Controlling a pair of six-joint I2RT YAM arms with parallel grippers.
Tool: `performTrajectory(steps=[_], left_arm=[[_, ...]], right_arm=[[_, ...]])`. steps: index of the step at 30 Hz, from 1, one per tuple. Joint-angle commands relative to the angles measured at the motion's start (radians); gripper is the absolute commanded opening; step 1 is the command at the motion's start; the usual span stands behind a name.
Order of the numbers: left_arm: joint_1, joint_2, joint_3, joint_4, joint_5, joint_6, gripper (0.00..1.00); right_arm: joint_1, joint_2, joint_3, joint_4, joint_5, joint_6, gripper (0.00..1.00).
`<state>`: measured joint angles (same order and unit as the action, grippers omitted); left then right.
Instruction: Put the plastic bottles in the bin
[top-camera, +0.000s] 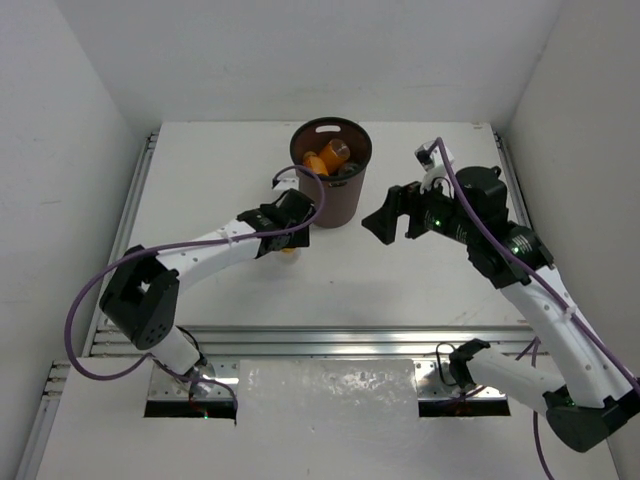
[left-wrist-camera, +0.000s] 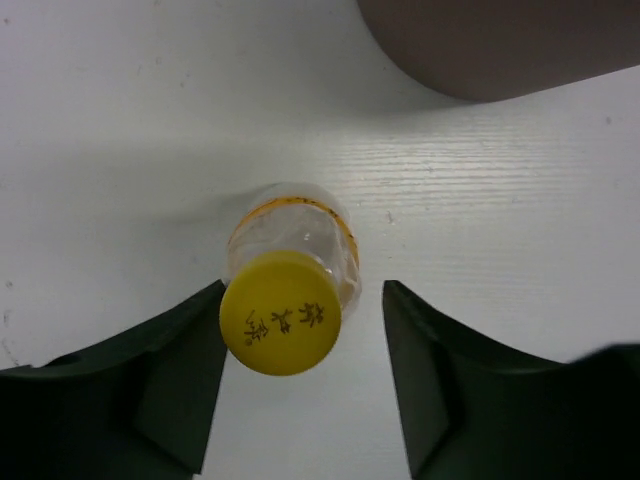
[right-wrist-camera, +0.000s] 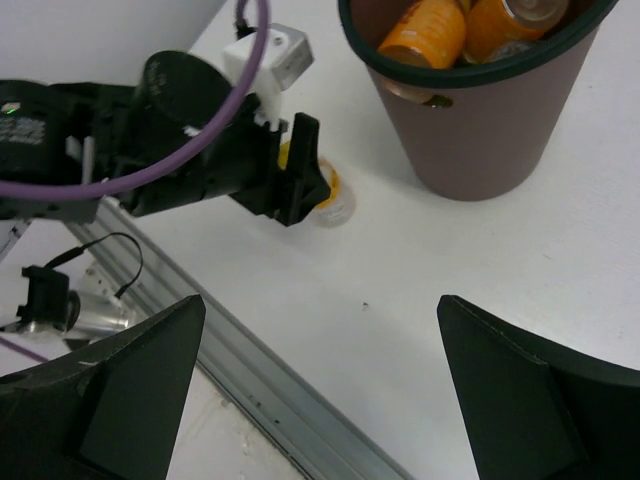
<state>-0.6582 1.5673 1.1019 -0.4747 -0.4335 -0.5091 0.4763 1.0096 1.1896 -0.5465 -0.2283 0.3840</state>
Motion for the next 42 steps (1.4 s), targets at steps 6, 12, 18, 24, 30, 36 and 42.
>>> performTrajectory(steps=[6,12,18,24,30,36,42], left_arm=[[0.022,-0.055,-0.007,0.004,-0.001,-0.026,0.03],[0.014,-0.340,0.065,-0.162,-0.030,-0.025,0.00],[0.017,-0.400,0.358,-0.222,-0.043,0.058,0.00],[0.052,-0.161,0.706,-0.228,-0.025,0.118,0.00],[0.112,0.201,1.068,-0.280,0.078,0.129,0.01],[0.123,0.303,1.070,-0.252,0.162,0.060,0.62],[0.118,0.159,1.000,-0.206,0.160,0.038,1.00]], right_arm=[[0.004,-0.138,-0.091,0.091,-0.114,-0.011,0.99],[0.005,-0.238,-0.137,0.066,-0.074,-0.004,0.99],[0.004,-0.295,-0.168,0.051,0.018,0.009,0.99],[0.004,-0.331,-0.180,0.025,0.099,0.044,0.99],[0.005,-0.345,-0.140,-0.039,0.153,-0.003,0.99],[0.004,-0.347,-0.099,-0.081,0.170,-0.034,0.99],[0.004,-0.347,-0.079,-0.122,0.187,-0.054,0.99]])
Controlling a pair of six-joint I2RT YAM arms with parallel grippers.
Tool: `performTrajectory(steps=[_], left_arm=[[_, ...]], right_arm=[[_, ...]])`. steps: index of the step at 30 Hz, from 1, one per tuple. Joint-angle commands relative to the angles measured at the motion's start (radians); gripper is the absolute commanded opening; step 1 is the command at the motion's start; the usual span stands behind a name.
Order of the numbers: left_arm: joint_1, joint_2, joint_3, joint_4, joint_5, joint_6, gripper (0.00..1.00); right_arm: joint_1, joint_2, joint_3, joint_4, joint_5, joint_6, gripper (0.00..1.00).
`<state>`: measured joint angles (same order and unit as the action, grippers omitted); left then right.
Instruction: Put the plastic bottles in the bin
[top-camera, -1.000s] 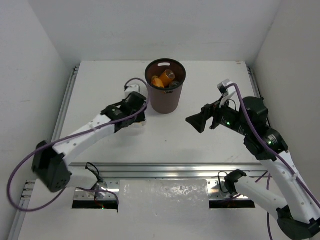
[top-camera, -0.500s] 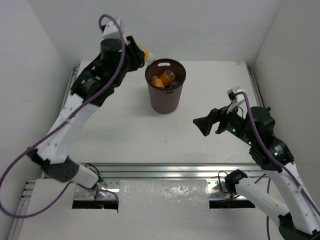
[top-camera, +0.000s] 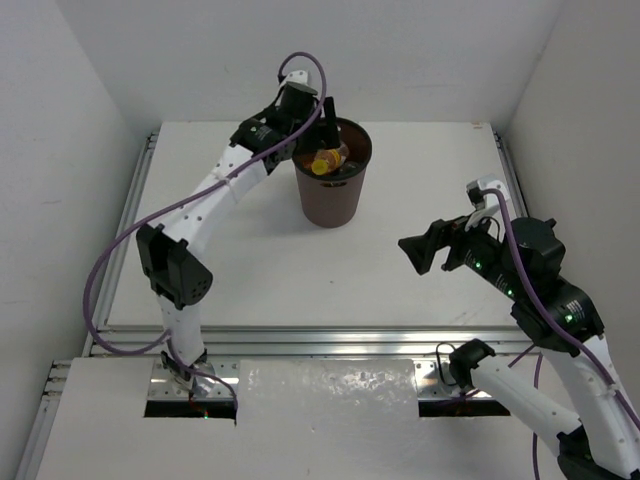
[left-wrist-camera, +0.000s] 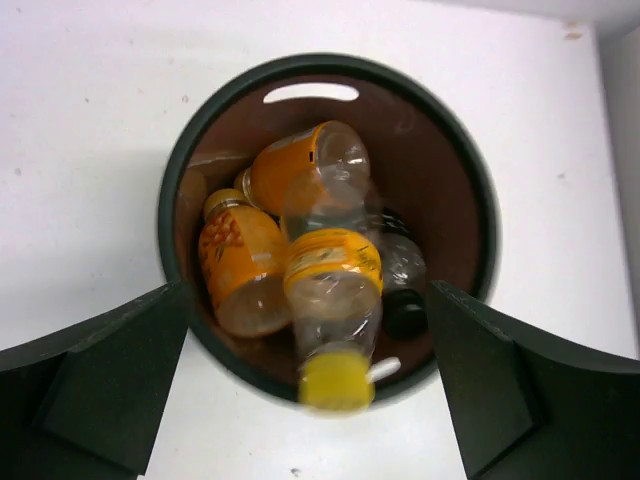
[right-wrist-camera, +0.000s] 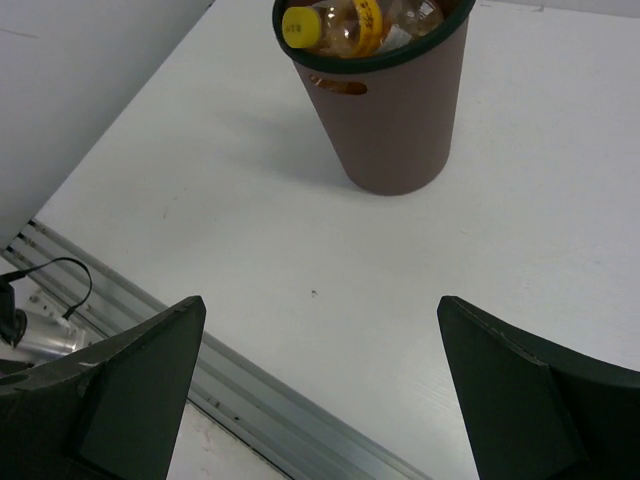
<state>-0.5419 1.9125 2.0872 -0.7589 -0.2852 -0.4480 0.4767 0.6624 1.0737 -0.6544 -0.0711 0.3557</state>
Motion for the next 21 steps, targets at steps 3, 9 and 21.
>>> performTrajectory(steps=[3,9,21], left_arm=[[0.000,-0.335,-0.038,0.096,-0.031,-0.012,1.00],[0.003,-0.665,-0.324,0.029,-0.221,0.067,1.00],[0.007,-1.356,-1.070,-0.085,-0.537,-0.029,1.00]], right_arm=[[0.005,-0.003,0.040,-0.051,0.066,-0.021,0.99],[0.003,0.028,0.120,-0.294,0.296,-0.017,0.99],[0.005,-0.096,0.074,-0.478,0.533,0.000,0.99]])
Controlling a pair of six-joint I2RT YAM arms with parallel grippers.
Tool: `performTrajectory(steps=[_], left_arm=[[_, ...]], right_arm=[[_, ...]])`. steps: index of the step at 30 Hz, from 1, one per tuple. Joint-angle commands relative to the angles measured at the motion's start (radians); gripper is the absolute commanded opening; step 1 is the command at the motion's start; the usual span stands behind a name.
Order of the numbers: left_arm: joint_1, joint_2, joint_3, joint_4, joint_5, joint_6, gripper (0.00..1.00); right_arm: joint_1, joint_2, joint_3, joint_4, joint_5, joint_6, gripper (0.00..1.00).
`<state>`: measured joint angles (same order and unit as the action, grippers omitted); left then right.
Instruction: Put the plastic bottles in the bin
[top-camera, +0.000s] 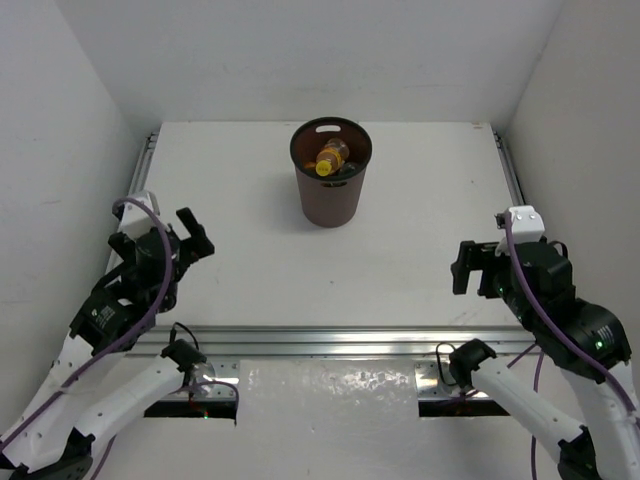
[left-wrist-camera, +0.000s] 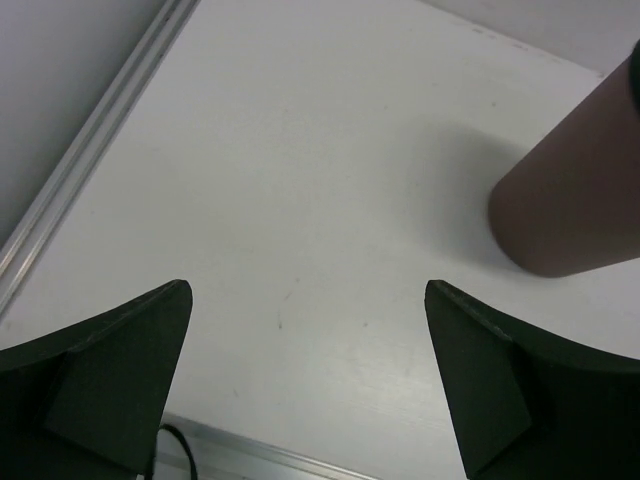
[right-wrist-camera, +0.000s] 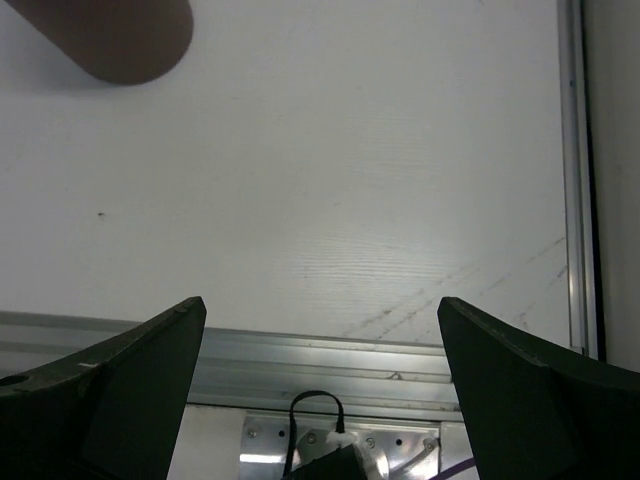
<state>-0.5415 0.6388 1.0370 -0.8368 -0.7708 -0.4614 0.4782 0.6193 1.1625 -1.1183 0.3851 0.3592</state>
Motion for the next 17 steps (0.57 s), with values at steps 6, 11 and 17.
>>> performTrajectory(steps=[6,11,17], left_arm=[[0.005,-0.183,-0.069,-0.012,-0.010,0.015,1.00],[0.006,-0.231,-0.088,0.030,0.053,0.061,1.00],[0.006,-0.212,-0.088,0.031,0.064,0.061,1.00]], right_arm=[[0.002,-0.136,-0.090,0.005,0.074,0.007,0.99],[0.003,-0.182,-0.142,0.009,0.078,0.020,0.99],[0.002,-0.197,-0.144,0.009,0.069,0.020,0.99]])
